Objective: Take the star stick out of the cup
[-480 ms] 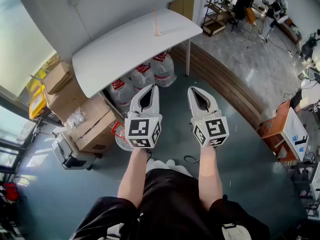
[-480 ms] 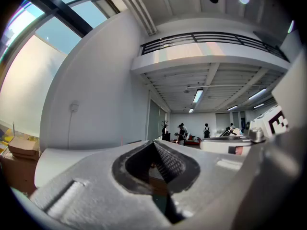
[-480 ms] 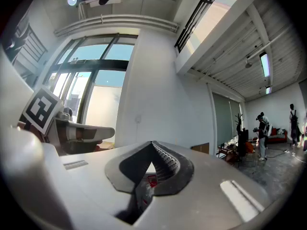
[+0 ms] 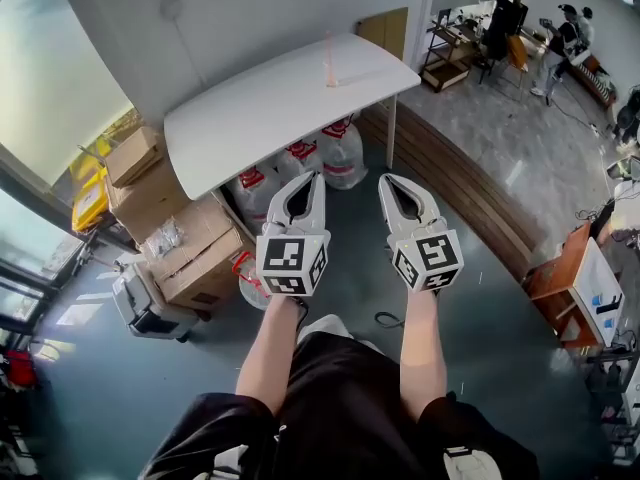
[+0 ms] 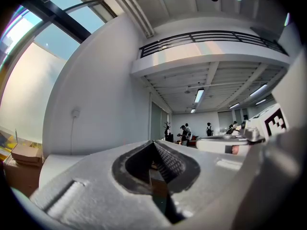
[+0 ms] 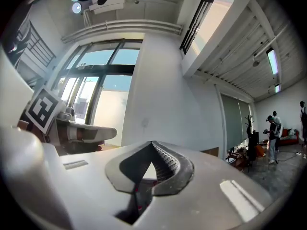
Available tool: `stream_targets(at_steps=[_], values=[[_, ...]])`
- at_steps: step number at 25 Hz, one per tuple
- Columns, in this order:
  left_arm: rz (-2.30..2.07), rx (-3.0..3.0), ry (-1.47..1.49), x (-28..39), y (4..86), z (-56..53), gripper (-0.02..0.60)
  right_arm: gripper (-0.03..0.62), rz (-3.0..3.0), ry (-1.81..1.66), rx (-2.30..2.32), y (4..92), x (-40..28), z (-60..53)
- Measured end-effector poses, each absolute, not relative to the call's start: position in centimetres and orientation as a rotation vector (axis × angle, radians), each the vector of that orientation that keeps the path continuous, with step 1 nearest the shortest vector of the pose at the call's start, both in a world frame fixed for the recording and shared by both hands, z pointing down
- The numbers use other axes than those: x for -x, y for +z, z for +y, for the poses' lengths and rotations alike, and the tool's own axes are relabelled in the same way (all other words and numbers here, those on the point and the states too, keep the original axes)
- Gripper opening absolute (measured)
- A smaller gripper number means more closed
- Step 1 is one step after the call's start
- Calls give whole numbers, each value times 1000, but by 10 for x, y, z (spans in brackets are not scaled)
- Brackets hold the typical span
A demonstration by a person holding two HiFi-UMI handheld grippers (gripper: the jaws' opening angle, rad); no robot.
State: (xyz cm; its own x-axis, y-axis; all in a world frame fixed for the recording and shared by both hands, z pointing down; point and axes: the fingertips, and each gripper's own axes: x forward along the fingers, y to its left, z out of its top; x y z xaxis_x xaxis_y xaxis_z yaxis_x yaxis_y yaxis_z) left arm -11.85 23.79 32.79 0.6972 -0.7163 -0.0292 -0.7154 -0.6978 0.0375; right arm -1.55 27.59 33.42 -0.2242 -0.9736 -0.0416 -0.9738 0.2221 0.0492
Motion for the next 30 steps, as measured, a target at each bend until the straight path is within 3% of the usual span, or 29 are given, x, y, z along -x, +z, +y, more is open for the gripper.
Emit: stream_targets(at_steps=[16, 30], values=[[-1209, -2850, -106, 92, 331, 179, 3, 6, 2470, 135, 1977, 333, -24, 230], [-1223, -2809, -116, 44, 358, 20, 3, 6, 2508, 121, 1961, 363, -73, 78]])
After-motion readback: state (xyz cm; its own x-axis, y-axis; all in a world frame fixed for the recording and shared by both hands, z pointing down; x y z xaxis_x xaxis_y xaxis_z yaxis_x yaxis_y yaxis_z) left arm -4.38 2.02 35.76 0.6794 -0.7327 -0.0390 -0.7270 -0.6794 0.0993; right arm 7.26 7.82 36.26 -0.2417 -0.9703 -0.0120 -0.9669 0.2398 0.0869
